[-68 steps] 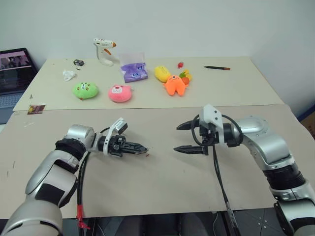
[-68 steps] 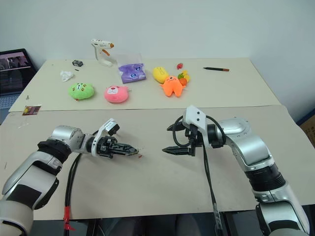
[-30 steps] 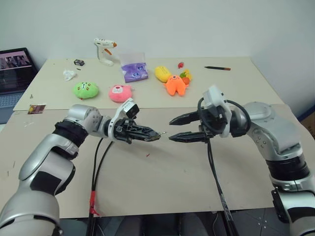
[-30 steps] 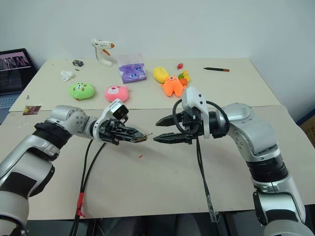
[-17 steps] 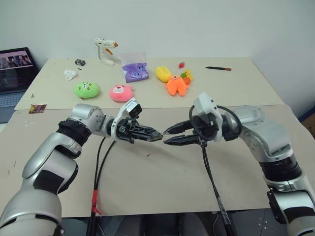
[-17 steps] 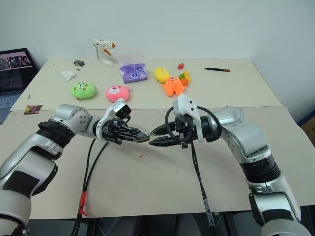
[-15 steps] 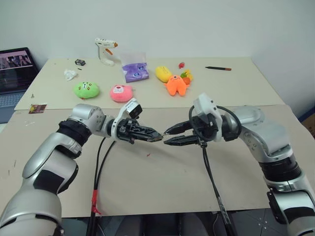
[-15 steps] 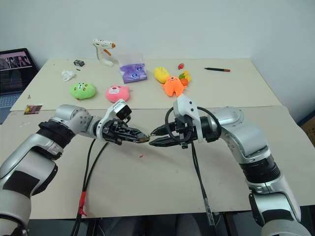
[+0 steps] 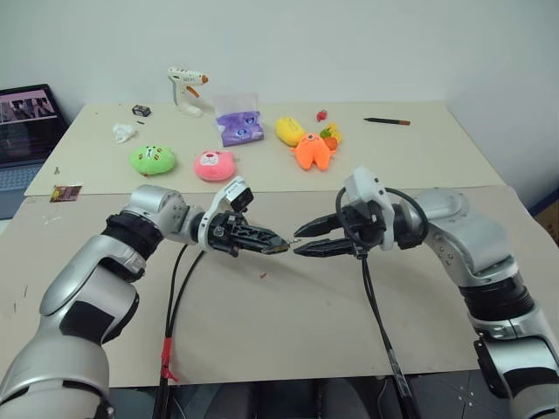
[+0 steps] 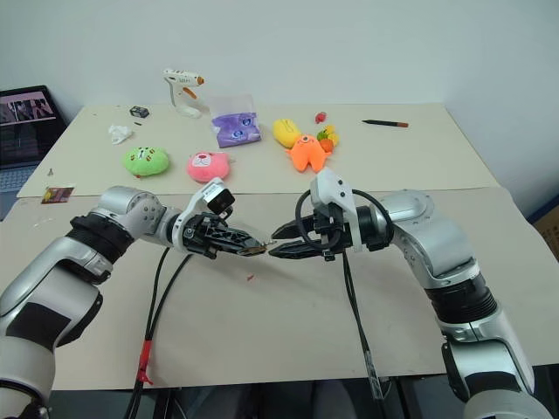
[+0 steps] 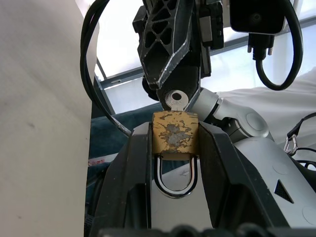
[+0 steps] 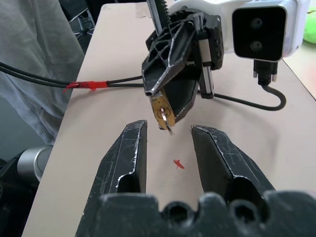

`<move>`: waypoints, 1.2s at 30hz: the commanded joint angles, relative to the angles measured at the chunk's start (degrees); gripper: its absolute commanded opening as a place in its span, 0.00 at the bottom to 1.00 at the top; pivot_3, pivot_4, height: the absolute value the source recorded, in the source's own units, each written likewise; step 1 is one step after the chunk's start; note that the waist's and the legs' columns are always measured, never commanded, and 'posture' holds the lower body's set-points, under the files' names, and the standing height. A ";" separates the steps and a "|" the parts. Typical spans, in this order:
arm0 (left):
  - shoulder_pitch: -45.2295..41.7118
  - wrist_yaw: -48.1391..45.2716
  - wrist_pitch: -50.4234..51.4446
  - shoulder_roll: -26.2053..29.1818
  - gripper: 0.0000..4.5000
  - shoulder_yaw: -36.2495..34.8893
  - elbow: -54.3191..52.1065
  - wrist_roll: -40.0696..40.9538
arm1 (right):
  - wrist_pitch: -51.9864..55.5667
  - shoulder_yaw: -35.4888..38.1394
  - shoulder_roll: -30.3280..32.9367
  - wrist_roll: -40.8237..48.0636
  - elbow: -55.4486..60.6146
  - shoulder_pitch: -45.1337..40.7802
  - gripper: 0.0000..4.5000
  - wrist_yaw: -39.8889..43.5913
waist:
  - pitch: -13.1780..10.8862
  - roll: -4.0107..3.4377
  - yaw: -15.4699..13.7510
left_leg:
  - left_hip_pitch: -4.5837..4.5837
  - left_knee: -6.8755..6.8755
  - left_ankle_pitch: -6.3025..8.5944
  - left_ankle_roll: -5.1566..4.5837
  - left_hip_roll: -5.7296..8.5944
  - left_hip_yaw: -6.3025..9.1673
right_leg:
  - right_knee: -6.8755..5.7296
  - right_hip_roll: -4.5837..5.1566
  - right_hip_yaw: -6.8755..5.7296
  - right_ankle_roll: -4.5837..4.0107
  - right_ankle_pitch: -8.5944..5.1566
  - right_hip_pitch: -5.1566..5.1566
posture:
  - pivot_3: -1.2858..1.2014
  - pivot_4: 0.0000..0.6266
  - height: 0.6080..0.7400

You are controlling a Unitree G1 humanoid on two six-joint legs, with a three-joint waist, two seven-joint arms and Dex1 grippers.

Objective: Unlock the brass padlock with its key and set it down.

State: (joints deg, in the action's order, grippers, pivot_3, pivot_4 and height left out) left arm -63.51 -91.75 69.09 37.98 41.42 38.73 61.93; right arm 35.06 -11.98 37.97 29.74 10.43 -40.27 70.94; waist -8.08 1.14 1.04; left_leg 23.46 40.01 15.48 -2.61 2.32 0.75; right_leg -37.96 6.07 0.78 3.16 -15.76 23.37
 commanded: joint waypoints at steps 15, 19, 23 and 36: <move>-1.96 -0.75 -1.19 -0.22 0.19 -0.63 0.86 -0.47 | 0.46 2.76 0.32 1.51 2.05 -1.58 0.00 0.13 | 0.00 0.00 0.00 | 0.00 0.02 0.02 -0.03 0.00 0.00 | -0.01 0.00 0.00 0.00 0.00 0.00 | 0.52 0.24 1.00; -1.84 -0.75 -1.29 -0.42 0.19 -0.55 0.87 -0.58 | 0.86 2.96 0.39 1.71 2.28 -1.54 0.00 0.05 | 0.00 0.00 -0.01 | 0.00 0.02 0.02 -0.03 0.00 0.00 | -0.01 0.00 0.00 0.00 0.00 0.00 | 0.52 0.24 1.00; -1.89 -0.75 -1.87 -0.62 0.19 -0.45 1.06 -0.89 | 3.11 3.31 -0.08 2.82 1.97 -2.28 0.00 -0.61 | 0.00 0.00 -0.01 | 0.00 0.02 0.02 -0.03 0.00 0.00 | -0.01 0.00 0.00 0.00 0.00 0.00 | 0.52 0.24 1.00; -2.26 -0.75 -5.29 -1.21 0.19 0.51 1.24 -2.04 | 32.67 8.32 -4.53 15.62 -2.21 -8.07 0.00 -12.19 | 0.00 0.00 -0.04 | 0.12 -0.03 0.03 -0.04 0.02 0.00 | -0.06 0.03 0.01 0.00 0.00 0.15 | 0.52 0.24 1.00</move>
State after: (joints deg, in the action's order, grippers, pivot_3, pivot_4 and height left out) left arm -65.36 -92.58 64.13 37.95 40.85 41.45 60.70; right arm 69.51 -5.10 34.13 44.60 6.23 -46.91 59.32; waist -8.08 1.14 1.00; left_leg 23.70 40.02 15.50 -2.65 2.37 0.75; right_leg -38.05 6.12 0.79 3.16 -15.76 23.64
